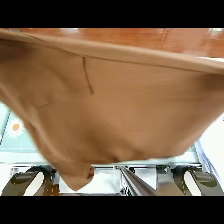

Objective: Fold the shirts.

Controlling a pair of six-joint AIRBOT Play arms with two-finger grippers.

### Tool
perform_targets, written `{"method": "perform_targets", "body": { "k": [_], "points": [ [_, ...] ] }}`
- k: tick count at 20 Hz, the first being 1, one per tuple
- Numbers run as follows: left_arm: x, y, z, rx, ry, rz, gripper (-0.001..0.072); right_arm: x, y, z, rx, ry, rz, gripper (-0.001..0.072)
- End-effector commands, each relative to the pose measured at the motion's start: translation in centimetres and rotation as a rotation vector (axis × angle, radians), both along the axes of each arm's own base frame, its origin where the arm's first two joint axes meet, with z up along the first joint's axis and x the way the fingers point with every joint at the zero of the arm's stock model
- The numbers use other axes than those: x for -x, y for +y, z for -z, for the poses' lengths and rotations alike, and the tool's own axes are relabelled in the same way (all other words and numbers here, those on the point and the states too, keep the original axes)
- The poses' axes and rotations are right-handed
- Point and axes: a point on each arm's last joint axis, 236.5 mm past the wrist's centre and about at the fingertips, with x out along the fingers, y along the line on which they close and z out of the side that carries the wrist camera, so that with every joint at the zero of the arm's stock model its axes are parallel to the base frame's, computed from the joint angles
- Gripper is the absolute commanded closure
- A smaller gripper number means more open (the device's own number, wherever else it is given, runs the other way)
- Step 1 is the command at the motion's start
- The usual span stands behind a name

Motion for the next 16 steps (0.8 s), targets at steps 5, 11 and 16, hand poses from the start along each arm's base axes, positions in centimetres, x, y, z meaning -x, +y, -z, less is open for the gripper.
{"method": "perform_targets", "body": {
  "k": [5, 11, 16],
  "points": [
    [-13.3, 1.4, 13.8, 0.083, 0.264, -0.050, 0.0680, -17.3, 2.2, 14.8, -0.277, 0.225, -0.097, 0.0681],
    [-20.5, 2.9, 23.0, 0.268, 0.379, -0.207, 0.0679, -28.2, 2.9, 23.8, -0.476, 0.402, -0.094, 0.0681],
    [-21.8, 0.0, 28.8, 0.496, 0.544, -0.237, 0.0105, -32.0, 3.7, 28.6, -0.732, 0.463, 0.017, 0.0144]
  ]
}}
